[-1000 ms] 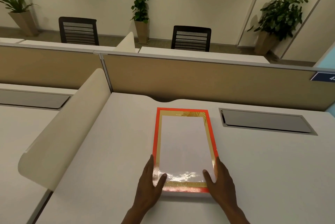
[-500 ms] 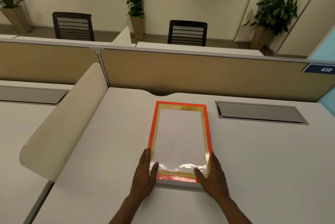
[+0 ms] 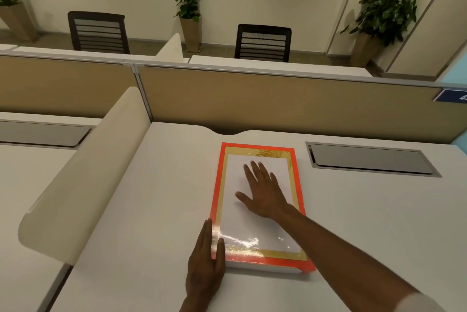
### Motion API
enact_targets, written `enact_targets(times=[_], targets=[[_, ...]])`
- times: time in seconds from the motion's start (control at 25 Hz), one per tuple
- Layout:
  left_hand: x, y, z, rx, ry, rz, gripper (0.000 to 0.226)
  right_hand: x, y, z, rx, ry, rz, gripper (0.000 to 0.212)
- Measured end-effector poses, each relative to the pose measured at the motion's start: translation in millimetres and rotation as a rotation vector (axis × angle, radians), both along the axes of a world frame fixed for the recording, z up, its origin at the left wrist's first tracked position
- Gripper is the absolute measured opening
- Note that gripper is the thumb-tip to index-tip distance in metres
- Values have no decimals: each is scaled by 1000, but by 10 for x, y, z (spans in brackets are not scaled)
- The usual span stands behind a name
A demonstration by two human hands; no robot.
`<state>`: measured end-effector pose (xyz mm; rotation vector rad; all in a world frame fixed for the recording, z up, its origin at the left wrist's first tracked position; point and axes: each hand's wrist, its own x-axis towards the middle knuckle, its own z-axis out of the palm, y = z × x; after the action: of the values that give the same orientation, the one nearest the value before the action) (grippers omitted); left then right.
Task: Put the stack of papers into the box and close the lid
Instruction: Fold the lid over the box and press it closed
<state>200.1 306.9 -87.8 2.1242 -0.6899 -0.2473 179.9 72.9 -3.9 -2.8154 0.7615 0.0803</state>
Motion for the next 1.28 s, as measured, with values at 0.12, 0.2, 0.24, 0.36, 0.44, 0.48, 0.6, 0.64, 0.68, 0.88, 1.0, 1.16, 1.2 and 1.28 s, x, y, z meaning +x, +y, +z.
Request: enact_targets(times=[0.12, 0.2, 0.24, 0.36, 0.44, 0.48, 0.6, 0.64, 0.68, 0.88, 1.0, 1.16, 1.2, 1.28], targets=[[11, 10, -25, 1, 12, 12, 61, 624, -15, 96, 30, 136, 94, 90], [37, 16, -24, 1, 41, -14, 62, 907, -71, 135, 40, 204, 98, 90], [50, 12, -26, 4, 57, -26, 61, 1011, -98, 137, 51, 234, 88, 91], [47, 2, -40, -15, 28, -16, 61, 1133, -159, 92, 82, 292, 60, 92], [79, 1, -54, -31, -18, -4, 62, 1148, -193, 78, 86, 286, 62, 93], [88, -7, -55, -28, -25, -2, 62, 1150, -209, 94, 96, 274, 65, 93], [74, -8, -53, -22, -8, 0, 65, 1058, -203, 104, 188, 115, -8, 92], [66, 2, -54, -28, -23, 3, 67, 945, -198, 72, 186, 30, -72, 91], [66, 8, -50, -33, -42, 5, 69, 793, -210, 33, 155, -50, -156, 90], [47, 32, -14, -36, -67, 28, 64, -407, -301, -245, 45, -178, -601, 92], [50, 40, 1, -40, -73, 28, 62, -812, -74, -451, 70, -117, -538, 89], [48, 46, -18, -43, -82, 14, 61, -888, 72, -492, 105, -84, -507, 89], [57, 50, -13, -39, -84, 12, 61, -878, 73, -489, 127, -78, -510, 88], [55, 55, -11, -33, -97, -2, 60, -891, 42, -473, 145, -75, -485, 87]])
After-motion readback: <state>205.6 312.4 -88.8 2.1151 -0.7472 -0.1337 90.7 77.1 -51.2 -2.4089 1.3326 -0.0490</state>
